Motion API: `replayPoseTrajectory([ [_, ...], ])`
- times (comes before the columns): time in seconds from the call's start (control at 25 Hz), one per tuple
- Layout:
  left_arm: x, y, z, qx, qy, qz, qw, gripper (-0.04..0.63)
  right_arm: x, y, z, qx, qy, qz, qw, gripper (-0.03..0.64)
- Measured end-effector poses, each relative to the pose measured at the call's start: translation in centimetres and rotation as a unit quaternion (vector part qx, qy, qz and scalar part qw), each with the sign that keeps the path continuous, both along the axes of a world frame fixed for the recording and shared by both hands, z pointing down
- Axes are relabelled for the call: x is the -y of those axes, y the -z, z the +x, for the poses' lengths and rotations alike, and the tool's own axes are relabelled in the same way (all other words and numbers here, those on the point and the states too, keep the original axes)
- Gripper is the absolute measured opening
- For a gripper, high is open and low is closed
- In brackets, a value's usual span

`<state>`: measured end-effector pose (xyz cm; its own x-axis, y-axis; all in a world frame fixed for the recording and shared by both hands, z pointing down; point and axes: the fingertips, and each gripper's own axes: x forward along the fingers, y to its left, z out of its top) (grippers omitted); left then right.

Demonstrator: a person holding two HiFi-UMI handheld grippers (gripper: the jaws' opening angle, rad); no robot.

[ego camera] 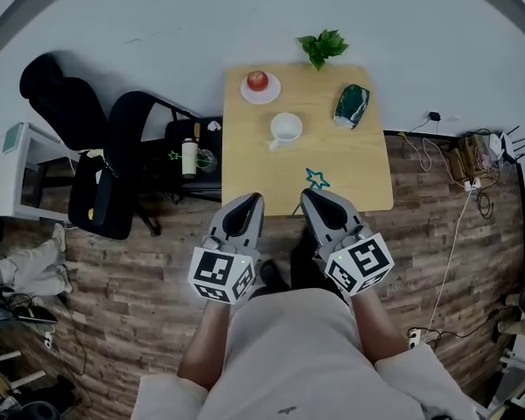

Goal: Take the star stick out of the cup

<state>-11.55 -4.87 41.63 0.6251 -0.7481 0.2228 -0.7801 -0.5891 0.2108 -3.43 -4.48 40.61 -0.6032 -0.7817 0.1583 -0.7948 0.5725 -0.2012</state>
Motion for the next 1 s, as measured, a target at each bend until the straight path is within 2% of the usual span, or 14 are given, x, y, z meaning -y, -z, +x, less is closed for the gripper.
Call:
replayPoseTrajectory([
  [0.48, -2.6, 0.8, -0.2, 0.001, -0.006, 0.014, 0.9999, 0.009, -2.1, 0.6, -0.4, -0.009, 0.001, 0.019, 1.0, 0.006],
  [1.0, -3.6, 1.0, 0.1, -0.006, -0.002, 0.013, 0.9999, 0.009, -3.2, 1.1, 0.1, -0.003, 0.001, 0.017, 1.0, 0.006],
])
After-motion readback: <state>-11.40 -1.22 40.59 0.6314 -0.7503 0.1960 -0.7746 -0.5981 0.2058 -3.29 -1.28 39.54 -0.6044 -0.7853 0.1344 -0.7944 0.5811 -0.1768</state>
